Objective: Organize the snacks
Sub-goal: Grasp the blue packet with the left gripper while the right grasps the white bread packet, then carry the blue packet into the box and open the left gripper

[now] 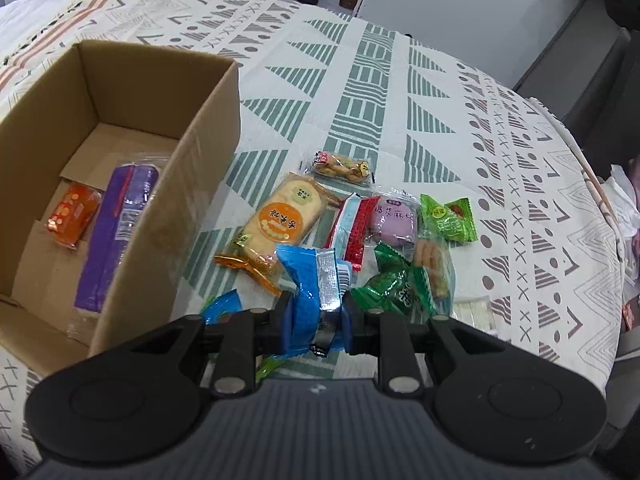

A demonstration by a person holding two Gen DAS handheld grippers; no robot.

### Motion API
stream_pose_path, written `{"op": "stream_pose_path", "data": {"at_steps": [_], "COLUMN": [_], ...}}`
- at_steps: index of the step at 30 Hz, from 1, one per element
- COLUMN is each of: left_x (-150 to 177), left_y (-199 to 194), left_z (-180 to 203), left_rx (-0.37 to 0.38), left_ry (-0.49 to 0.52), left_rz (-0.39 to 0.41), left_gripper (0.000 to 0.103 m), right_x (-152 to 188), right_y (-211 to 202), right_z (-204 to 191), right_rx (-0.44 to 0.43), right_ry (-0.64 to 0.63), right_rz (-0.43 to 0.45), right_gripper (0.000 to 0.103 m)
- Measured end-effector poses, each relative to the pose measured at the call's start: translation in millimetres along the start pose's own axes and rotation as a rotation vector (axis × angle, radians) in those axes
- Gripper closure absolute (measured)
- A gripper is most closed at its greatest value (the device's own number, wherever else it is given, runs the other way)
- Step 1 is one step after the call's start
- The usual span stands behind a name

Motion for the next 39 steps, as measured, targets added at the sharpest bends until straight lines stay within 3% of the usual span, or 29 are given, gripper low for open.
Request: {"op": "stream_pose_path", "data": {"at_steps": [2, 5, 10, 20, 39], "left_x": [4, 10, 15, 23, 6], "left_y": [-4, -12, -24, -48, -102], "left_z": [0, -2, -6, -11, -42], "left_rx": [0.001, 0.001, 0.01, 0.043, 0.13], "left_ry": [0.015, 0.033, 0.045, 0.043, -0.016], "left_rz": [0.004, 0.014, 0.039, 0.098, 0.204], "left_gripper": [0.08, 0.08, 0.08, 0.08, 0.08], "right_x": [3, 4, 10, 22, 22], "right_y": [2, 2, -9, -59, -121], "right_z": [-6, -8, -5, 15, -29], "right_rx": [0.038, 0.066, 0.03, -0.038, -0.033], "right_ry": [-0.038, -0.055, -0.036, 0.105, 0.071], "right_rz": [-0.001, 0.0, 0.0, 0.117, 0.255], "right_gripper": [0.023, 0.041, 0.046, 0.048, 0.048]}}
Point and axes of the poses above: each gripper's, at about its wrist camera, not at the fingertips, and y roughly the way its jaws point, z to its right, x to its underside, the point moved 1 cm from there along y, roughly the way its jaws point, and after that the axes turned 12 degrees about -z, right-handed, at the moved point
